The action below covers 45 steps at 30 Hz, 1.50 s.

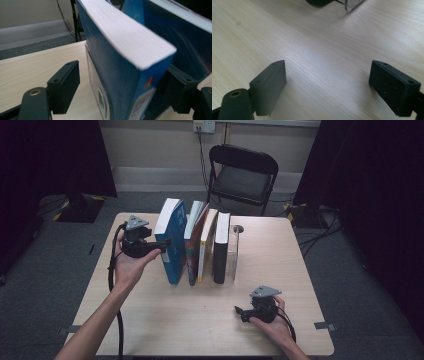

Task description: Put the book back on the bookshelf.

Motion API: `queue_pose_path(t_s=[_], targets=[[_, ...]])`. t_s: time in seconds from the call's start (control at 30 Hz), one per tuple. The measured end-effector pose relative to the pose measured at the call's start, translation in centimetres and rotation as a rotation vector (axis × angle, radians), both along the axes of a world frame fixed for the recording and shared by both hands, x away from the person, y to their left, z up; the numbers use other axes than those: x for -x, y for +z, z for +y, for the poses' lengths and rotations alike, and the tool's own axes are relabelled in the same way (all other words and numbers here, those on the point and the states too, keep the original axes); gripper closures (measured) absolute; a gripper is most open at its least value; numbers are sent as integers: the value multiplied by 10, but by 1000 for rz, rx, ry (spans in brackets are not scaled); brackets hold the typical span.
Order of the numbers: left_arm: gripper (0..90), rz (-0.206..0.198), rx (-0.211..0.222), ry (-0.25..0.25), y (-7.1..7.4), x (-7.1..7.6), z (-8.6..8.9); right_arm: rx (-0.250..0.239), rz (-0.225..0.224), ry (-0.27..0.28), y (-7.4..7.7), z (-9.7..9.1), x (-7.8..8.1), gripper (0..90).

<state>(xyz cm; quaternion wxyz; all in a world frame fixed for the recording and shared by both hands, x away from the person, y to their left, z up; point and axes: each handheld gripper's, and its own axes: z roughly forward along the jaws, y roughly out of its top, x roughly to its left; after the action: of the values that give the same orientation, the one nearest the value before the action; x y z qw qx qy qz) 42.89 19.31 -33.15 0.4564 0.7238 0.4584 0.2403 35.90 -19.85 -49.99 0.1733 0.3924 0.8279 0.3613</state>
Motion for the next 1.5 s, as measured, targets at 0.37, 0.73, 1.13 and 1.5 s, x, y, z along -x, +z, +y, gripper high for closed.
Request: queue_pose_path(t_s=[0.37, 0.73, 1.13, 1.5], targets=[[216, -25, -37, -26, -22, 21, 5, 0, 0, -1, 0, 0, 0, 141], [198, 28, -41, -14, -46, 29, 13, 1, -1, -5, 0, 0, 0, 141], [199, 74, -44, 3, -69, 35, 28, 1, 1, -12, 0, 1, 0, 143], [257, 86, -50, -31, -86, 24, 22, 0, 0, -19, 0, 2, -1, 144]])
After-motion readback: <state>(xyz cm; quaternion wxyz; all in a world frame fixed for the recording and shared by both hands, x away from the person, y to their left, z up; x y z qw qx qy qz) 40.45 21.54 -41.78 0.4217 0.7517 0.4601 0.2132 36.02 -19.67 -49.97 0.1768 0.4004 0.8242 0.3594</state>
